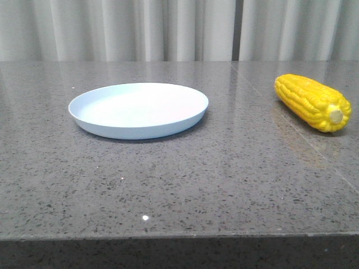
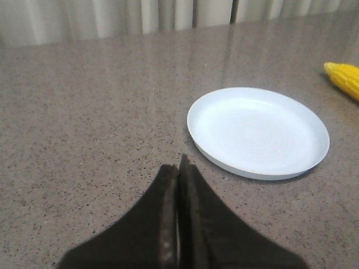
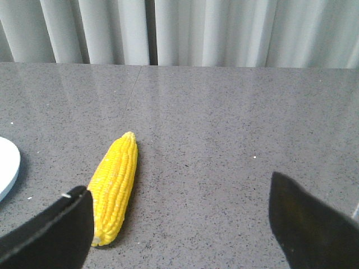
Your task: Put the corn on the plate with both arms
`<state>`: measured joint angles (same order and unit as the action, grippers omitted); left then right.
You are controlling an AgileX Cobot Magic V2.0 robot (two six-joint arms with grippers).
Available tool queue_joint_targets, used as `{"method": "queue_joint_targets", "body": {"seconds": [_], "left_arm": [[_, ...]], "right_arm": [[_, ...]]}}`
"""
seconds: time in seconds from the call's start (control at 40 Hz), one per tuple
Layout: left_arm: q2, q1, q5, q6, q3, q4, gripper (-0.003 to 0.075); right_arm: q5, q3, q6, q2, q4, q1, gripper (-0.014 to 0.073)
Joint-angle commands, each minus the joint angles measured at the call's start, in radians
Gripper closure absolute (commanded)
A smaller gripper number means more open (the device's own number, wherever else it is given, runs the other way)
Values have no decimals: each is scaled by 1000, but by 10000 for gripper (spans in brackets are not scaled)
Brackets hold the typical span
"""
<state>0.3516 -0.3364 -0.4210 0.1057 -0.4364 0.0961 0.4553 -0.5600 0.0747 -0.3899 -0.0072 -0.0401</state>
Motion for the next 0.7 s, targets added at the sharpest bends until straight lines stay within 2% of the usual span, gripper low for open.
{"method": "queue_joint_targets", "body": {"seconds": [0.0, 0.25, 0.674], "left_arm": [[-134, 1, 86, -11, 24, 13, 741], [-362, 1, 104, -11, 67, 13, 741], [-372, 1, 103, -11, 72, 13, 741]], "right_arm": [[-74, -36, -3, -15, -4, 6, -59], [-74, -36, -3, -15, -4, 6, -59], [-72, -36, -3, -15, -4, 6, -59]]}}
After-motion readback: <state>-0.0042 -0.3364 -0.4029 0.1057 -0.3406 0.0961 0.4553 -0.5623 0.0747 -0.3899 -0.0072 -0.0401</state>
